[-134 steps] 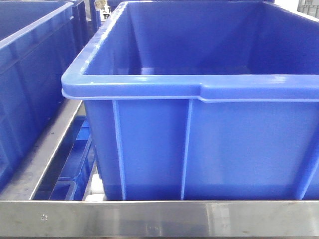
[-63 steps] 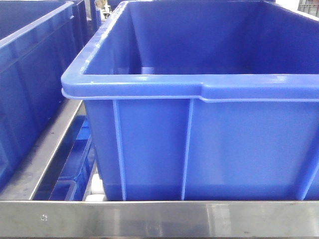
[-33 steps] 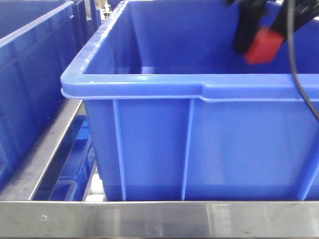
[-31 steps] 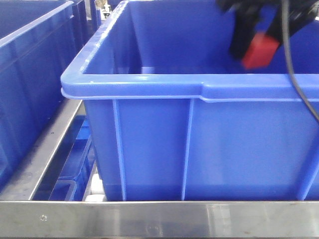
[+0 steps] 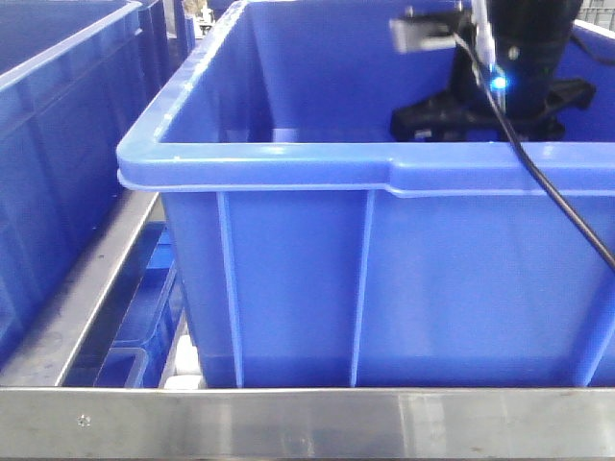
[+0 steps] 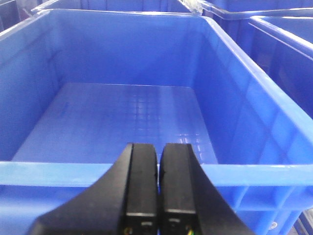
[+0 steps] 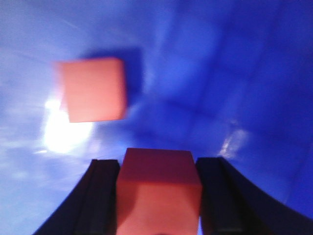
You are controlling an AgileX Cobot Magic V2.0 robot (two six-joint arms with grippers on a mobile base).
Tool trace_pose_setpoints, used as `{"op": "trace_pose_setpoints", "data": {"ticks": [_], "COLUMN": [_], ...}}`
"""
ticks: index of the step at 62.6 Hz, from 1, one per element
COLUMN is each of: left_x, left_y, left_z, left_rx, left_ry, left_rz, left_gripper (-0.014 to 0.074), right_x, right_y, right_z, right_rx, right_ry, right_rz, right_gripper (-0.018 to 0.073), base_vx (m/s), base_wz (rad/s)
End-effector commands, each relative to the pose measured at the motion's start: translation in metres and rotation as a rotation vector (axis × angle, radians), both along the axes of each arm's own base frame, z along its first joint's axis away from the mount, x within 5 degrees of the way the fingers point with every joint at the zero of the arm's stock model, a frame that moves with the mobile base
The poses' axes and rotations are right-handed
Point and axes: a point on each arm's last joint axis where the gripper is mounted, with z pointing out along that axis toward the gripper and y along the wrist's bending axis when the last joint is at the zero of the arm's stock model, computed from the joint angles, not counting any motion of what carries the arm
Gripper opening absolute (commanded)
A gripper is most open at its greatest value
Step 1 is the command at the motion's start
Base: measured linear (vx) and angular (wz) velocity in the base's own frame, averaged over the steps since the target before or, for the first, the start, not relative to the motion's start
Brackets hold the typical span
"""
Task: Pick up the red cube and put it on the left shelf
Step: 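Lower the right gripper with the red cube into the blue crate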
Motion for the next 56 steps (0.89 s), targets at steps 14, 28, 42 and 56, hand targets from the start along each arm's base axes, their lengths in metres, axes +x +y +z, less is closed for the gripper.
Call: {"op": "trace_pose_setpoints", "data": {"ticks": [14, 28, 42, 56], "left_x": [0.000, 0.000, 0.000, 0.000], "left_y": [0.001, 0.001, 0.001, 0.001], "left_z": [0.001, 0.001, 0.001, 0.001], "left_rx": [-0.014, -0.014, -0.014, -0.014], "left_ry": [-0.077, -0.077, -0.077, -0.077], "left_rz": [0.008, 0.008, 0.008, 0.008], "left_gripper": [0.0102, 0.0102, 0.0102, 0.0102], "right_x": [0.005, 0.005, 0.006, 0.004], "right_y": [-0.011, -0.012, -0.011, -0.012], "right_z": [0.029, 0.028, 0.036, 0.058], "right_rx": [0.005, 0.001, 0.003, 0.020], "right_ry": [-0.117, -0.108, -0.118, -0.165], "right_rz": [-0.004, -0.005, -0.008, -0.012], "right_gripper": [0.0057, 0.0163, 0.0467, 0.0508], "base_vx": [0.00, 0.00, 0.00, 0.00], "base_wz": [0.00, 0.00, 0.00, 0.00]}}
